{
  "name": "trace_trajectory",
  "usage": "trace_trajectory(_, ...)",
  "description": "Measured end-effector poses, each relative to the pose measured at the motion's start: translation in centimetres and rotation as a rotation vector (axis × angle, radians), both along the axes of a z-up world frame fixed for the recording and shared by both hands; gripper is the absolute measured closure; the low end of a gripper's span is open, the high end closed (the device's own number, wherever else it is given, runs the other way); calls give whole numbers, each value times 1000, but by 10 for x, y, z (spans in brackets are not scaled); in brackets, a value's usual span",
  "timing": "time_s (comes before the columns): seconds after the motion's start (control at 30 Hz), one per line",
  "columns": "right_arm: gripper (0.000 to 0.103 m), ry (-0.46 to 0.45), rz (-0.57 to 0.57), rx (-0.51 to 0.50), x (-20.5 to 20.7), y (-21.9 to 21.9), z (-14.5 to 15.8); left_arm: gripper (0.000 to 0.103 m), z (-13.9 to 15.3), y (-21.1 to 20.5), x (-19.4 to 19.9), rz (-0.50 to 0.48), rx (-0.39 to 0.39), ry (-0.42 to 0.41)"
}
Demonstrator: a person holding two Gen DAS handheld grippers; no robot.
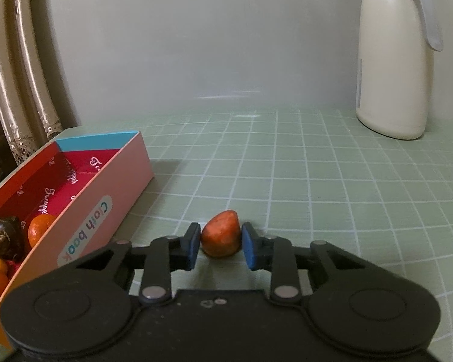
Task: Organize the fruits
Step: 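Carry the carrot piece with the right gripper into the box and release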
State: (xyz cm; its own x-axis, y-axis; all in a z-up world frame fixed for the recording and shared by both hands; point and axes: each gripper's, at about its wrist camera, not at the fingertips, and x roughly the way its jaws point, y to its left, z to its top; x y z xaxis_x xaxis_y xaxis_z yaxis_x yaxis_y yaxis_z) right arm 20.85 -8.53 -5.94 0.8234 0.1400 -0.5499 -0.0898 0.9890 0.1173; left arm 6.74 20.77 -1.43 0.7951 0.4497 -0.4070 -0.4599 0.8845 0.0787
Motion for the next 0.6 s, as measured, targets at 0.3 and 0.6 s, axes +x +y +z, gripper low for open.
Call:
trace_trajectory(0.3,75,-17,27,4,-10,4,3,11,1,4,-2,12,-16,-6)
trace_trajectory(0.6,75,-51,78,-7,-25,22,16,10,3,16,-11,32,-50,-21)
